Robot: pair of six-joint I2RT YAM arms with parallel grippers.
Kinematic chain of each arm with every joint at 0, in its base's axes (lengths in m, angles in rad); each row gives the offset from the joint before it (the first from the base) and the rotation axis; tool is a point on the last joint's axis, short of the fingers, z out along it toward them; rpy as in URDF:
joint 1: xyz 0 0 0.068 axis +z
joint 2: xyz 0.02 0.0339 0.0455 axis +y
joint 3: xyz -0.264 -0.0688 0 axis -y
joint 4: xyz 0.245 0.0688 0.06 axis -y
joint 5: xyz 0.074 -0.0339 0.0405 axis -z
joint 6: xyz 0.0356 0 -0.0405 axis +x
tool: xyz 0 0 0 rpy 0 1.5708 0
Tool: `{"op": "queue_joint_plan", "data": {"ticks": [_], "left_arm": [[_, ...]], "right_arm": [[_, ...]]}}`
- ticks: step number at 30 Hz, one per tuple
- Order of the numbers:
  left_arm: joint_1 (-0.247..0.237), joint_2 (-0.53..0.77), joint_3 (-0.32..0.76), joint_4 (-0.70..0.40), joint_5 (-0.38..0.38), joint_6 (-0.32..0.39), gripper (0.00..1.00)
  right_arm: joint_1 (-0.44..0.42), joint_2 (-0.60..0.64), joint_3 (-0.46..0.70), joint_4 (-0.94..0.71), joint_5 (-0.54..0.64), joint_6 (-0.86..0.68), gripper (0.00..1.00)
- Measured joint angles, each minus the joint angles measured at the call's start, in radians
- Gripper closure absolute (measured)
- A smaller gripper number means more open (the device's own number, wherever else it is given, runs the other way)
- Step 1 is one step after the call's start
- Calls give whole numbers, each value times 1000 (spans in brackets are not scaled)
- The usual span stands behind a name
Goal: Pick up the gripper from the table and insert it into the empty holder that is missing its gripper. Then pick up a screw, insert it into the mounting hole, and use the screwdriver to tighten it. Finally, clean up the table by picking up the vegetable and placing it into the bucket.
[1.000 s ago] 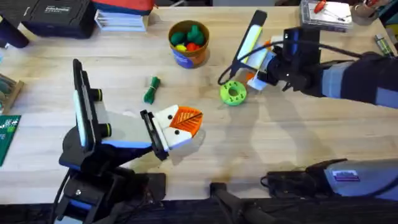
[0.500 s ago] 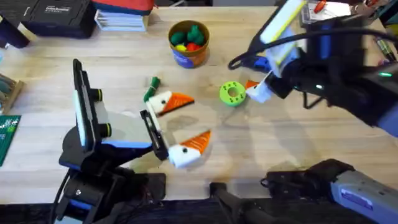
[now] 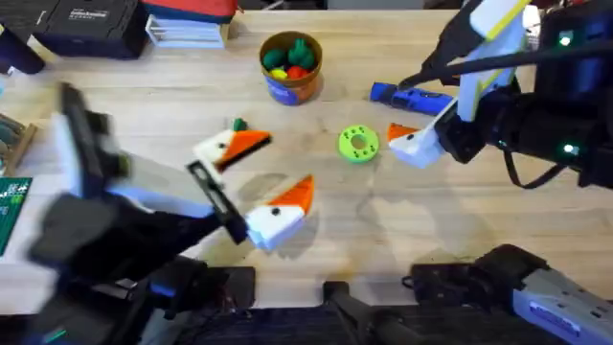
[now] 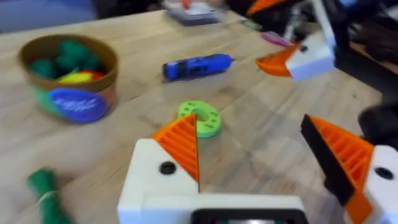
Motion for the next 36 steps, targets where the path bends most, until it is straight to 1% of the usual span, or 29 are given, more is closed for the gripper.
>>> {"op": "queue_joint_plan", "data": {"ticks": [3, 5, 8, 10, 13, 16, 21, 24, 26, 28, 30, 33, 36], "left_arm": [[0, 86, 194, -219, -150, -17, 15], [0, 179, 328, -354, -262, -23, 15], [0, 343, 490, -495, -405, -27, 15], [1, 466, 576, -557, -461, -32, 15], [1, 614, 656, -589, -471, -37, 15], [1, 728, 704, -595, -480, -37, 15], [1, 906, 735, -594, -582, -25, 15], [1, 1060, 754, -581, -646, -9, 15], [1, 1161, 756, -545, -691, -2, 16], [1, 1257, 756, -487, -730, 2, 15], [3, 1338, 756, -434, -757, 6, 15], [4, 1437, 756, -398, -780, 7, 16], [4, 1504, 756, -361, -787, 9, 15]], "right_arm": [[7, 0, 2, -1, 0, 3, 8], [13, 0, 3, 0, 0, 6, 7], [26, 0, 3, 0, 0, 6, 8], [33, 0, 3, 0, 0, 6, 7], [45, 0, 3, 0, 0, 7, 7], [56, 0, 3, 0, 0, 21, 7], [65, 0, 3, -1, 0, 55, 7], [66, 0, 3, -5, 0, 68, 7], [66, 0, 3, -8, 0, 73, 9], [66, 0, 3, -9, 0, 74, 8], [66, 0, 3, -9, 0, 74, 8], [66, 0, 3, -9, 0, 77, 8], [66, 0, 4, -9, 0, 77, 8]]}}
